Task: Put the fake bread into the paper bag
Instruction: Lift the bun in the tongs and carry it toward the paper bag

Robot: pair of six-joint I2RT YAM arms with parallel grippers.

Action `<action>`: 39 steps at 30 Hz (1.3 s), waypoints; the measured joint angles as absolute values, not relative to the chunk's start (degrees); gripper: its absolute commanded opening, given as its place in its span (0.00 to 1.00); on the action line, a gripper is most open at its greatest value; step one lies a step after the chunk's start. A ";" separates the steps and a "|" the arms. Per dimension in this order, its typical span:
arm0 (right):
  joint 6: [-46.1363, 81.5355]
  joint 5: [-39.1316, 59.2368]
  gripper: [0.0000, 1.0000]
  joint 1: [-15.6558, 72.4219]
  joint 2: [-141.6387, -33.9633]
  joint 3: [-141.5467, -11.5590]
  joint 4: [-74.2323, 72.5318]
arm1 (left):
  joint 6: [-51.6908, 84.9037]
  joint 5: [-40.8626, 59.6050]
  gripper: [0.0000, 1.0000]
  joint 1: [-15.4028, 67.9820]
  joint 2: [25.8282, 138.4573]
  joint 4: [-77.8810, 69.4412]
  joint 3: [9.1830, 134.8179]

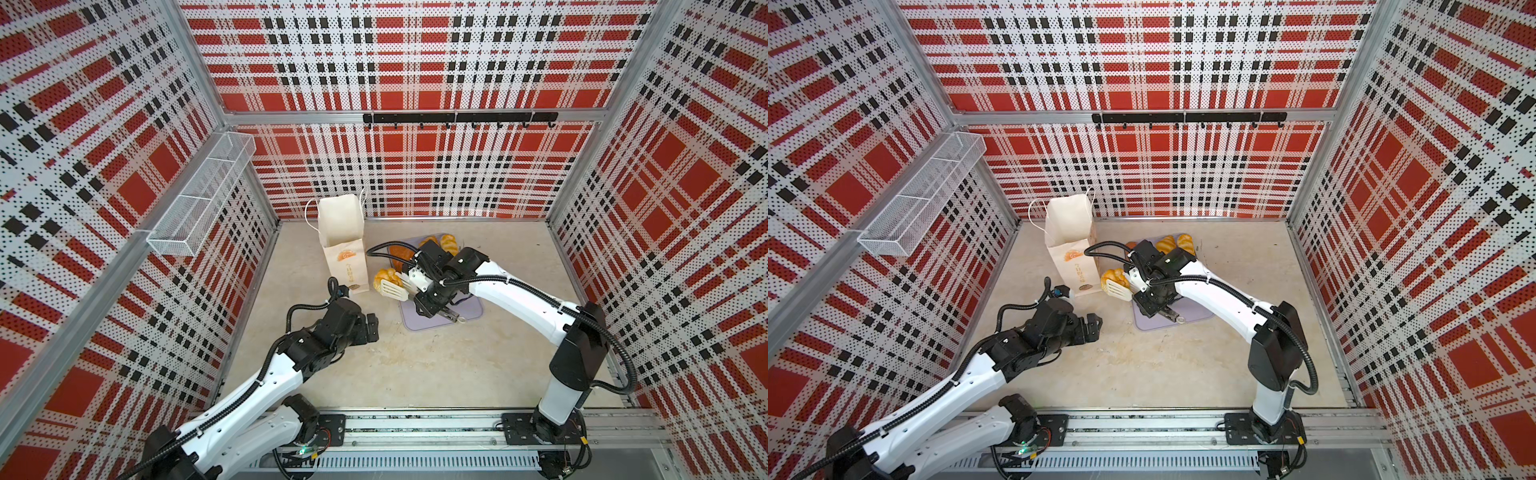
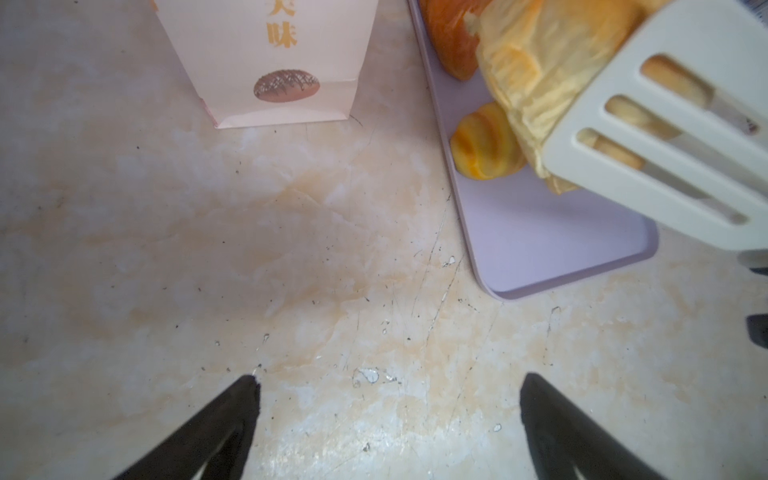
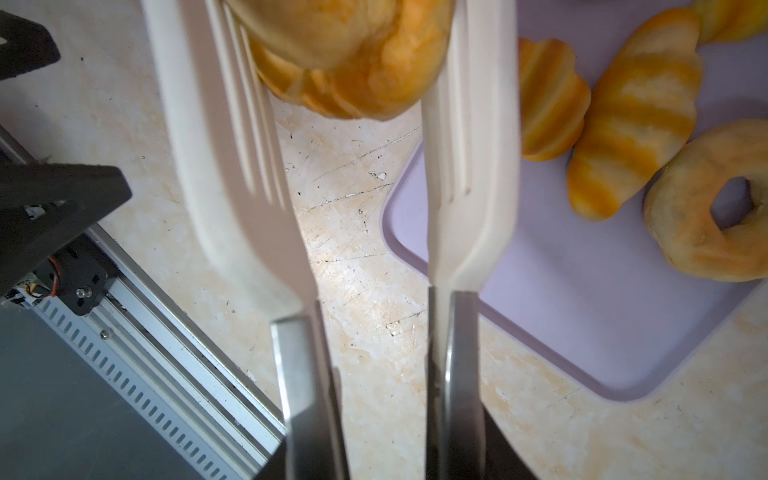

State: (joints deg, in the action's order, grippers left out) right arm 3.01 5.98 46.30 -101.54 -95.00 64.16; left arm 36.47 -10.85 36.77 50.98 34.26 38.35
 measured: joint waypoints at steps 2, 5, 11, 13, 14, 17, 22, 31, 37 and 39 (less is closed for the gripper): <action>3.01 6.00 0.43 46.33 -101.54 -95.74 64.29 | 35.79 -10.68 0.99 35.83 50.83 34.26 39.09; 3.03 6.04 0.42 46.39 -101.54 -97.14 64.34 | 35.00 -10.24 1.00 33.32 49.67 34.41 40.23; 3.18 6.94 0.43 46.65 -101.54 -100.44 64.49 | 32.67 -7.73 0.99 27.51 48.12 35.77 45.41; 3.25 7.42 0.43 46.70 -101.54 -101.56 64.51 | 31.64 -7.31 0.99 26.59 48.18 36.05 47.42; 3.27 7.62 0.43 46.81 -101.54 -102.24 64.51 | 30.92 -7.05 0.99 26.24 48.31 36.51 48.60; 3.53 8.49 0.43 47.05 -101.54 -104.09 64.49 | 28.75 -6.00 0.99 25.28 48.97 37.80 51.70; 3.95 9.89 0.43 47.24 -101.54 -107.28 64.49 | 25.85 -4.10 0.99 22.79 49.93 39.70 54.11; 4.43 11.42 0.44 47.24 -104.86 -118.26 64.25 | 23.68 -0.60 0.99 19.75 49.80 42.17 54.50; 4.75 12.01 0.44 47.24 -112.05 -128.70 63.88 | 23.68 0.69 0.99 18.50 49.30 42.19 54.50; 5.10 12.21 0.44 47.24 -114.21 -131.20 63.66 | 23.68 1.08 0.99 18.28 49.17 42.22 54.48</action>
